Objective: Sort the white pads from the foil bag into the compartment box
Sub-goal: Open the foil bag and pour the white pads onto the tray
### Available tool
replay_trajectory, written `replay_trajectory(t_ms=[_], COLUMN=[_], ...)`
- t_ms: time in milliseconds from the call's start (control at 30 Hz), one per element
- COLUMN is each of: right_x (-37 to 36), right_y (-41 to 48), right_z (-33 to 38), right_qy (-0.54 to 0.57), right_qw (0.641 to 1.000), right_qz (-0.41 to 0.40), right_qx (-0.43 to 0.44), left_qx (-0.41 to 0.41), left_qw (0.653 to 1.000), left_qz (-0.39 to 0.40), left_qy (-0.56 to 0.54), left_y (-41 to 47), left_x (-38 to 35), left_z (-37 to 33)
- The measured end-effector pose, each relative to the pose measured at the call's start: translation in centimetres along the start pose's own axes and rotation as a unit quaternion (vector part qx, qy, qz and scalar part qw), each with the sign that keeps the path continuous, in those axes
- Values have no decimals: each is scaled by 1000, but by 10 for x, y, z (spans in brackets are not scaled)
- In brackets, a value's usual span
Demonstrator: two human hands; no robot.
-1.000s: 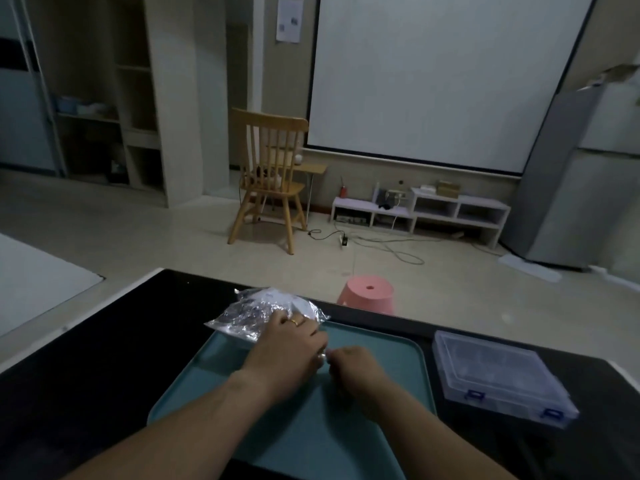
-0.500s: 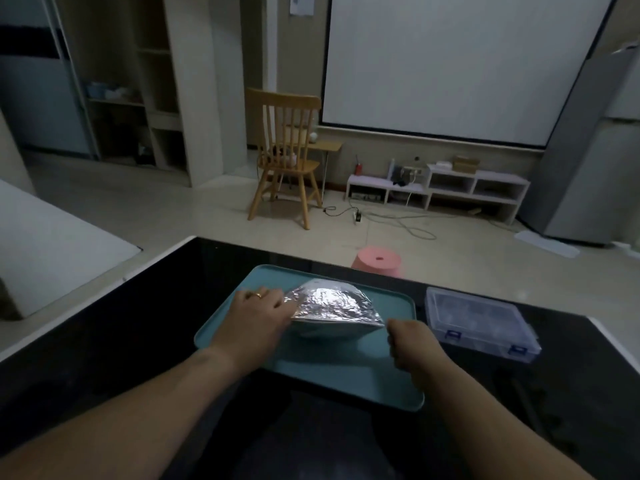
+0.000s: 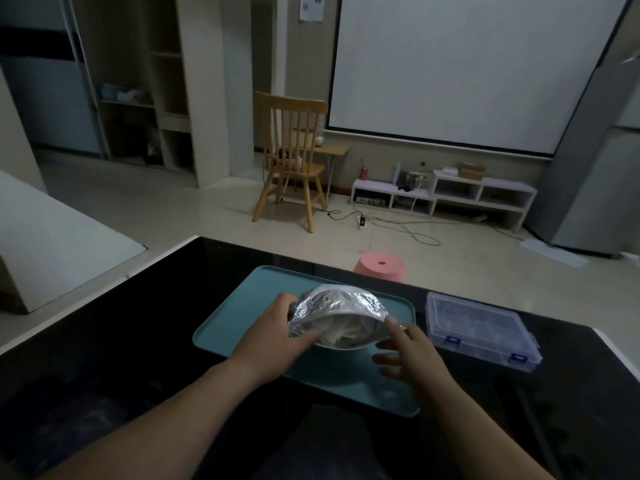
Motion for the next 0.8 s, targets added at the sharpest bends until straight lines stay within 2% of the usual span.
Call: replay_trajectory(t_ms=[133, 200, 333, 400, 467, 533, 567, 700, 800], right_x=[-11, -24, -24, -21, -24, -24, -23, -14, -9], right_y=[3, 1, -2, -7, -14, -25, -30, -68, -94], right_z=[5, 8, 3, -5, -9, -7, -6, -5, -7], right_qy=[-31, -32, -45, -115, -223, -333, -365, -396, -400], right_qw=[998, 996, 998, 993, 973, 938, 925, 912, 906], right_qz=[15, 34, -23, -19, 30, 67, 74, 99, 133], right_qx=[57, 71, 41, 27, 42, 67, 76, 53, 29], left_qx=[28, 13, -25, 23, 81, 88, 81, 71, 50], left_qw=[987, 981, 993, 994, 989, 976, 973, 975, 960], left_qz=[-110, -142, -108, -111, -70, -15, 2, 39, 59], left_qy=[113, 133, 33, 11, 104, 201, 214, 206, 269], left_y=[3, -1, -10, -5, 0, -6, -11, -53, -84], left_x=[13, 22, 24, 28, 21, 10, 6, 5, 4], left_z=[-5, -13, -10, 18, 51, 69, 70, 57, 50])
Point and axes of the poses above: each hand's wrist, its own y-axis towards the middle knuckle, its own x-axis out of the back of the hand, z = x × y, the point moved 9 cm from there along y, towards the middle knuckle, and after that the axes turned 12 degrees about x, right-handed, at the moved point
